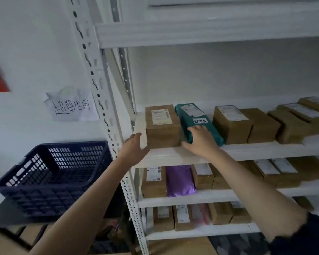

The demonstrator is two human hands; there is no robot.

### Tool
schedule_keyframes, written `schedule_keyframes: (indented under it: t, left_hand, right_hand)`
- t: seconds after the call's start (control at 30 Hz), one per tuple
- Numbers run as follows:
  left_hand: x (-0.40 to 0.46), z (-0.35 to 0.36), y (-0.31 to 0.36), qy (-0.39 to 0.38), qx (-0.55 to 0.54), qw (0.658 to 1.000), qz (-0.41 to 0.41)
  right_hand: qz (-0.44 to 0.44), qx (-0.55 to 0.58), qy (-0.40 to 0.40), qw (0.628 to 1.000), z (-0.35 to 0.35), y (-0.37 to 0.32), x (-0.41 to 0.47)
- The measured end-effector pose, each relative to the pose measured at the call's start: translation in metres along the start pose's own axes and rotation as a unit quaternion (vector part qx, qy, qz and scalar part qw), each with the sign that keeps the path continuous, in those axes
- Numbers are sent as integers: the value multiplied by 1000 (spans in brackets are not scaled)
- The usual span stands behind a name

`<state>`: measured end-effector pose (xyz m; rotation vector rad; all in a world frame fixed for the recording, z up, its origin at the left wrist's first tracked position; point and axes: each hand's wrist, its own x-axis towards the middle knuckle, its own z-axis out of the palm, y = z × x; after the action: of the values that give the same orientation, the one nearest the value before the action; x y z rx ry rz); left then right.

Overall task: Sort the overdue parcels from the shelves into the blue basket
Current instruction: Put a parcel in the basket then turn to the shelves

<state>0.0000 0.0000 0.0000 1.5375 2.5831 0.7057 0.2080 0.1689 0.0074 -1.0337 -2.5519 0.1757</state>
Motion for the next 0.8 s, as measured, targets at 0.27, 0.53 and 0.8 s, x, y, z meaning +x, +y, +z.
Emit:
schedule_keyframes:
  t: [0.27,0.53,0.8]
  left_hand:
    - [60,25,-4,-38,-60,996,-45]
    - [44,42,-4,6,-89,995,-36]
    - [-42,36,37,134,-67,988,44]
  right_hand:
    - [-24,-10,-84,996,22,-6,65]
    - [-80,43,-37,995,27,1,46]
    - [-143,140,91,976,15,5,-41]
